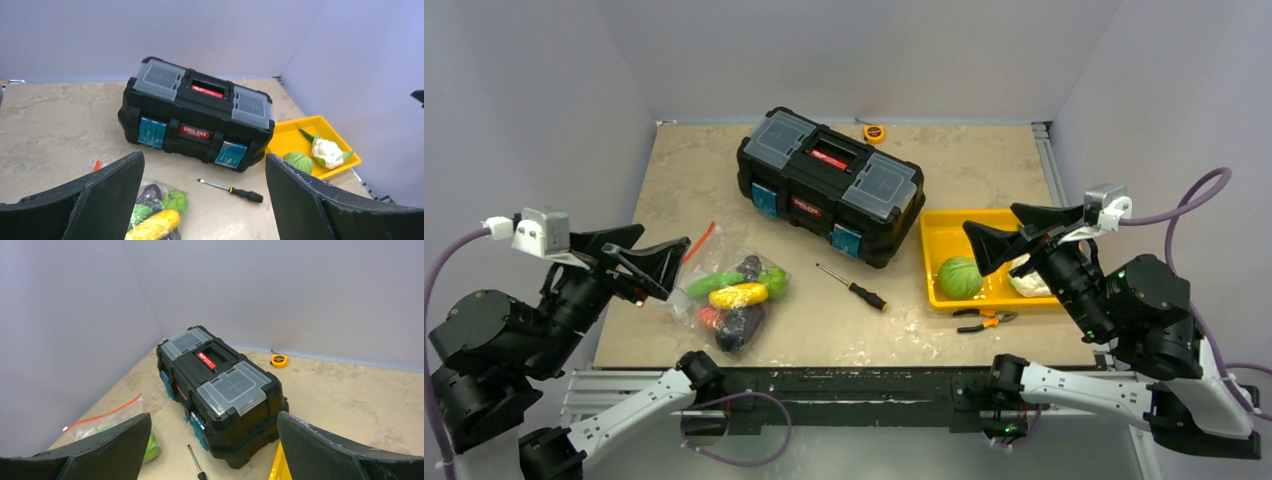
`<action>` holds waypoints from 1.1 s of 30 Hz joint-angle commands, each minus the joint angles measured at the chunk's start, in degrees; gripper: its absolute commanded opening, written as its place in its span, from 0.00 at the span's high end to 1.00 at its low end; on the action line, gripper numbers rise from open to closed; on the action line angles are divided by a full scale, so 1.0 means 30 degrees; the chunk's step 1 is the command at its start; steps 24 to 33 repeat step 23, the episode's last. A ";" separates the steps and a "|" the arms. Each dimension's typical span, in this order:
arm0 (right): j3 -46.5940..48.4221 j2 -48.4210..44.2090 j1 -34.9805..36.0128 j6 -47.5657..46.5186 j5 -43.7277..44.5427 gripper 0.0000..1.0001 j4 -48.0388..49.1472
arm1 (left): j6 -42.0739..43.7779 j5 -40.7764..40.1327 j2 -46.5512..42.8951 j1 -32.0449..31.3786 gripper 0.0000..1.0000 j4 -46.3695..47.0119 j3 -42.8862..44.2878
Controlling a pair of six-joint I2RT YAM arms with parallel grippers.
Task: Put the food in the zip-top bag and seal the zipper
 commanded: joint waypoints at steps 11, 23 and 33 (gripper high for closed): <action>0.0914 -0.1339 0.0033 0.1244 0.2859 0.01 -0.0661 | 0.0406 -0.0886 -0.0650 0.0050 0.06 0.2636 0.1237; 0.0172 -0.1464 0.0035 0.0787 0.2402 0.01 -0.0043 | 0.0373 -0.0735 -0.0375 0.0050 0.06 0.2563 0.0951; 0.0172 -0.1464 0.0035 0.0787 0.2402 0.01 -0.0043 | 0.0373 -0.0735 -0.0375 0.0050 0.06 0.2563 0.0951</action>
